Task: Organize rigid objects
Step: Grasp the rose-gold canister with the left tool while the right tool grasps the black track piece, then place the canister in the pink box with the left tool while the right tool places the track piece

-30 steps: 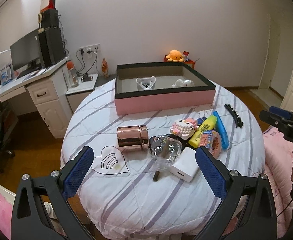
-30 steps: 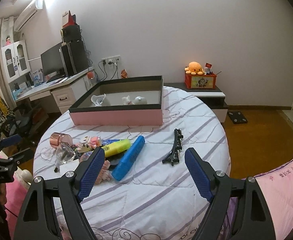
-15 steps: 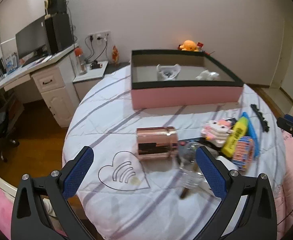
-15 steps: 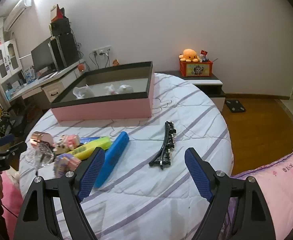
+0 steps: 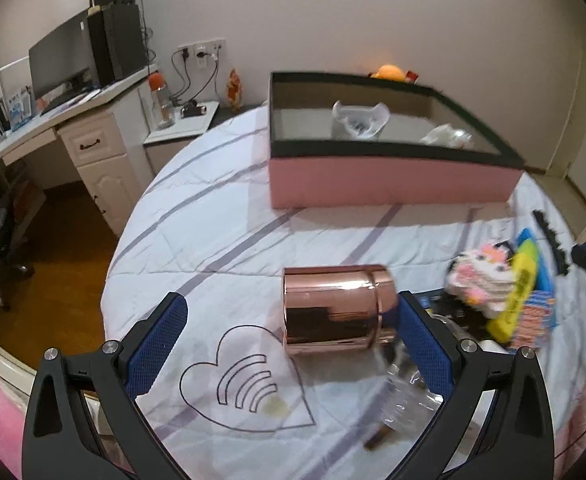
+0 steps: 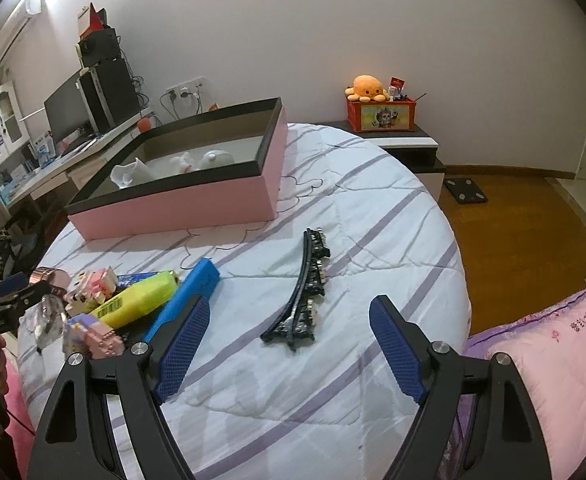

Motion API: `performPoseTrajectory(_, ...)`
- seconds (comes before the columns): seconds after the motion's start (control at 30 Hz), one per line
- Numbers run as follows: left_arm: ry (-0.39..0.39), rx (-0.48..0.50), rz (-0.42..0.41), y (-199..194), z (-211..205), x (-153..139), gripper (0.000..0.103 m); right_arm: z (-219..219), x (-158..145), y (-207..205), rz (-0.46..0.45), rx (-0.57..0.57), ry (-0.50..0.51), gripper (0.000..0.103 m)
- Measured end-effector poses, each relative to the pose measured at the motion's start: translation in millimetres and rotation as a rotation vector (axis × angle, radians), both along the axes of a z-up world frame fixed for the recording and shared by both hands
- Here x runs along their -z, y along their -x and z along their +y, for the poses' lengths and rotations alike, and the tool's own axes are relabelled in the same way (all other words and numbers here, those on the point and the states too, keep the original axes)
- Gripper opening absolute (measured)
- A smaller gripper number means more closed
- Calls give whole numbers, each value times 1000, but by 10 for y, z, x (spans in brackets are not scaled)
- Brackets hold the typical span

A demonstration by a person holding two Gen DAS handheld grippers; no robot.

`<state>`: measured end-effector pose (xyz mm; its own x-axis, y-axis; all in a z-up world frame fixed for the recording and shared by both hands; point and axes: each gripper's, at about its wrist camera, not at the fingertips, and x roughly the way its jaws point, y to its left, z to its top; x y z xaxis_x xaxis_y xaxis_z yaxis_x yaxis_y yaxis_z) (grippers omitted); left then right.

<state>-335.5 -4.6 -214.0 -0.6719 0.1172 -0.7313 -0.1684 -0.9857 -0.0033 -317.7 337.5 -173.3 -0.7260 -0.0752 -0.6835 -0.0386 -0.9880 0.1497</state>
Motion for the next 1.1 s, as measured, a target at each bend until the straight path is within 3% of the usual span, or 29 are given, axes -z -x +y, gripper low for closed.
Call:
performPoseTrajectory(0.1,-28,-2,-10,33,-21,59,99,42,28,27,-3,9,3,84)
performPoseTrajectory(0.17,-25,17,-10,39,-9,86,84,62,53,48,-10,16,1,84)
performPoseTrajectory(0.23,-32,22,-19,50,-23,104,55,86,79,69,-16,23,1,84)
performPoseTrajectory(0.33,-66,14,-27,62,-85,119,55,115,120,107,-26,34,7,84)
performPoseTrajectory(0.7,-26,32,-27,4,-71,53,55,68,231,320,-28,40,-20,83)
performPoseTrajectory(0.83,-27,41,-17,-14,-54,3,55,17,269,378,-46,27,-70,61)
performPoseTrajectory(0.93,-24,47,-12,-18,-24,-27,55,28,261,376,-43,25,-85,35)
performPoseTrajectory(0.97,-23,48,-11,-17,-16,-35,55,30,256,371,-40,16,-83,22)
performPoseTrajectory(1.1,-19,60,-2,-29,22,-86,55,-22,236,341,-43,11,-112,19)
